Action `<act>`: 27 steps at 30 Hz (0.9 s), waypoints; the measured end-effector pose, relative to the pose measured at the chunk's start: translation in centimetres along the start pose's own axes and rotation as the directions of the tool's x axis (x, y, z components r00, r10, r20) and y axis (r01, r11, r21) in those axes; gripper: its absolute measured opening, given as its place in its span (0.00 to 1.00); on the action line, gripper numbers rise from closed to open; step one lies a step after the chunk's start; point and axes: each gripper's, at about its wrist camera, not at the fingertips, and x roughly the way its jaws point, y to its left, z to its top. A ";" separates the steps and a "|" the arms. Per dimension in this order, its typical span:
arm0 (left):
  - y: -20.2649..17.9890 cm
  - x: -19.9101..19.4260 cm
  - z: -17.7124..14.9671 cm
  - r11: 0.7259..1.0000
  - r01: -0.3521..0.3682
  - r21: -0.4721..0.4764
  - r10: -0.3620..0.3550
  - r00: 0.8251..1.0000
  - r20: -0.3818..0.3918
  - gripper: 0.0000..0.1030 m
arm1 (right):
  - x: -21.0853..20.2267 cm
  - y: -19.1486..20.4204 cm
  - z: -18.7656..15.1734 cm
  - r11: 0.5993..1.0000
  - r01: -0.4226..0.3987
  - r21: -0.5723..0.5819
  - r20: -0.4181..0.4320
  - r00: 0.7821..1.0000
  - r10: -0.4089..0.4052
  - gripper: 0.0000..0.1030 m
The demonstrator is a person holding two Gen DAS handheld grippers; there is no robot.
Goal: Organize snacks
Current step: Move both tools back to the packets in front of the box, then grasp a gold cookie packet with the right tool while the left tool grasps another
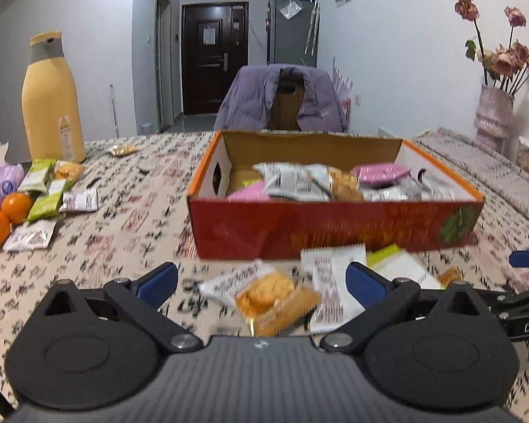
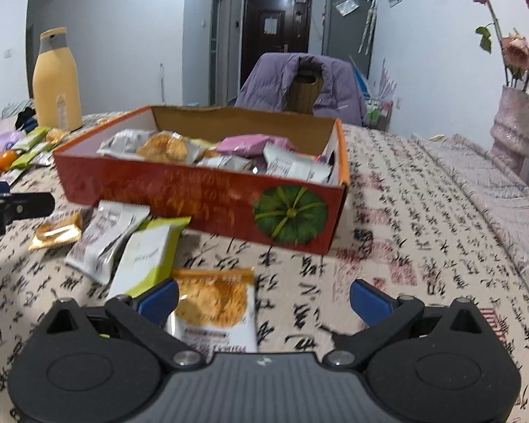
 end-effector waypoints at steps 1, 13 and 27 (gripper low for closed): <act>0.1 -0.1 -0.3 1.000 0.005 -0.003 -0.005 1.000 -0.006 1.00 | 0.1 0.2 -0.1 1.000 -0.004 -0.007 -0.009 1.000 0.004 1.00; 0.5 0.3 -2.1 0.999 0.048 -0.017 -0.049 0.998 -0.034 1.00 | 2.0 0.4 -0.4 0.999 -0.038 0.038 -0.076 0.996 0.041 1.00; 1.0 0.5 -2.2 0.996 0.064 -0.056 -0.066 0.997 -0.042 1.00 | 2.2 0.5 -0.5 0.998 -0.048 0.030 -0.060 0.997 0.049 1.00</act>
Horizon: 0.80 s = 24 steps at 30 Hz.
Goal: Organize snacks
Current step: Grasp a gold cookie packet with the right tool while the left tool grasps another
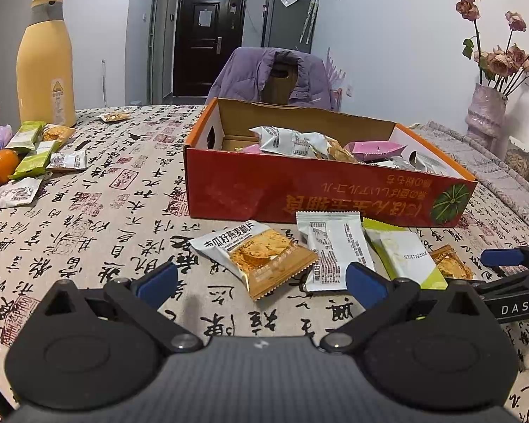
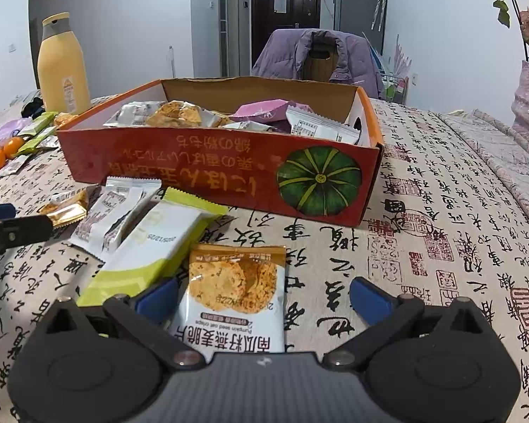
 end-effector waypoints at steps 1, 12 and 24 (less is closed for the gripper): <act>0.0 0.0 0.0 1.000 0.000 0.002 0.000 1.000 0.000 1.00 | -0.1 0.0 -0.1 1.000 0.000 0.000 0.001 1.000 0.000 1.00; -0.1 0.1 -0.1 1.000 -0.002 0.005 0.002 1.000 -0.004 1.00 | -1.4 0.5 -0.6 1.000 -0.024 -0.020 0.062 0.998 0.025 0.53; -0.2 0.2 -0.1 1.000 -0.006 0.009 0.006 1.000 -0.004 1.00 | -1.9 -0.3 -0.7 0.999 -0.009 0.032 0.099 0.995 0.006 0.47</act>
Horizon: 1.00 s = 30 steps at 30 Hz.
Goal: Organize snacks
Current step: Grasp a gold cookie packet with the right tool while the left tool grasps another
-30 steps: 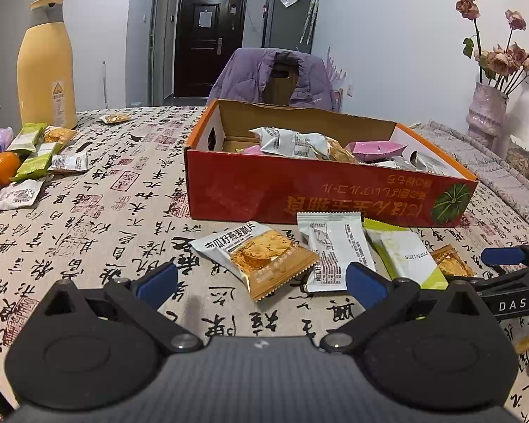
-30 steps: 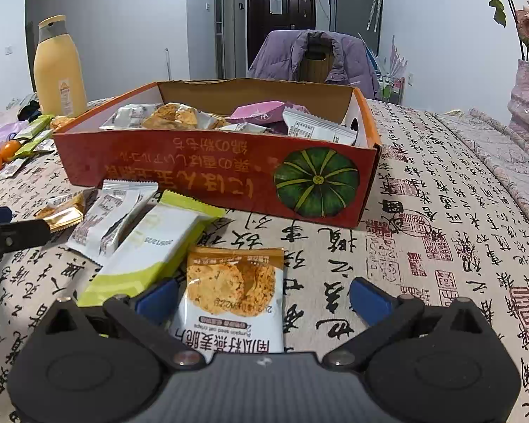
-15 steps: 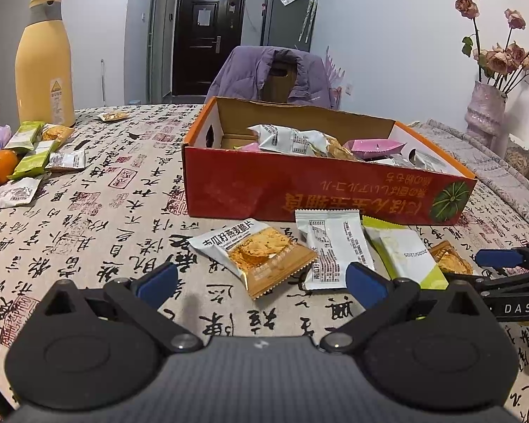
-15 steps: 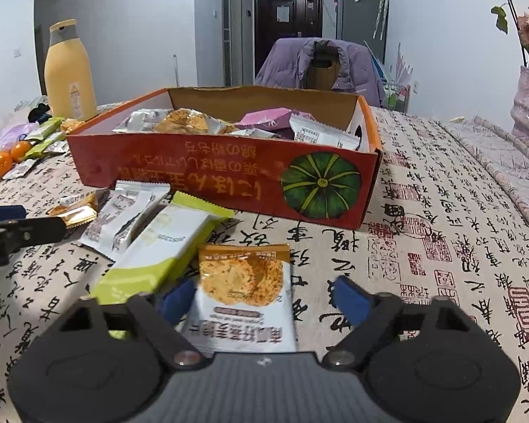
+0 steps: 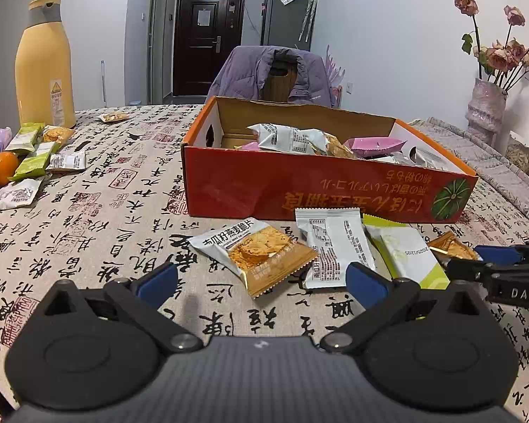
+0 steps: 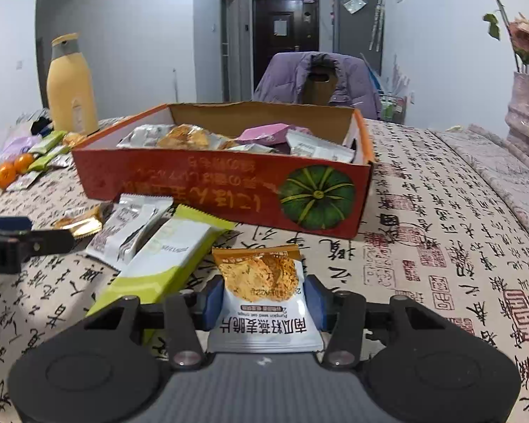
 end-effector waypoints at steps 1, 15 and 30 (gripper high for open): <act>0.0 0.0 0.0 1.000 -0.002 0.002 0.002 1.000 -0.001 1.00 | -0.1 -0.2 0.0 1.000 0.003 0.010 0.007 1.000 -0.003 0.46; -0.3 0.8 2.3 0.997 -0.066 -0.031 0.064 0.997 -0.045 1.00 | -1.1 -1.2 -0.1 0.997 0.046 0.069 0.068 0.996 -0.051 0.46; -0.3 5.3 4.3 0.968 -0.217 -0.125 0.193 0.964 -0.184 0.89 | -1.2 -1.8 -0.2 0.993 0.060 0.105 0.081 0.994 -0.068 0.47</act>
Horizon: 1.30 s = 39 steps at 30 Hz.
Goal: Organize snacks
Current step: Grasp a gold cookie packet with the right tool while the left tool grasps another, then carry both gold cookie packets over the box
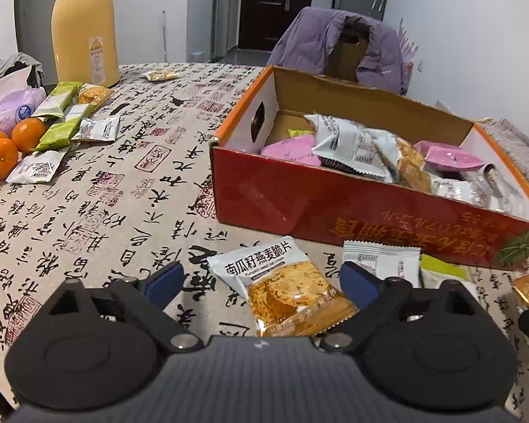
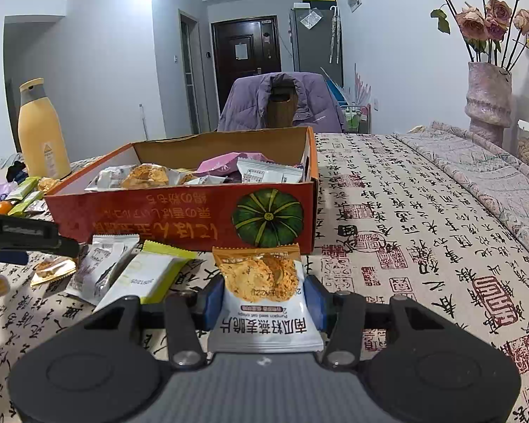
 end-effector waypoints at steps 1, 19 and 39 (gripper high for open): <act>-0.1 0.2 0.0 1.000 -0.006 0.002 0.006 1.000 -0.008 0.87 | 0.0 0.0 0.0 1.000 0.000 0.001 0.000 1.000 0.000 0.47; -0.2 -0.6 -1.3 0.997 0.016 0.070 -0.017 1.000 0.012 0.45 | 0.0 0.1 0.0 1.000 -0.003 -0.002 0.001 1.000 0.003 0.47; 0.5 -6.1 -1.2 0.990 0.105 0.097 -0.120 0.978 0.168 0.45 | -2.9 1.7 0.9 0.996 -0.003 -0.087 0.128 0.992 0.014 0.47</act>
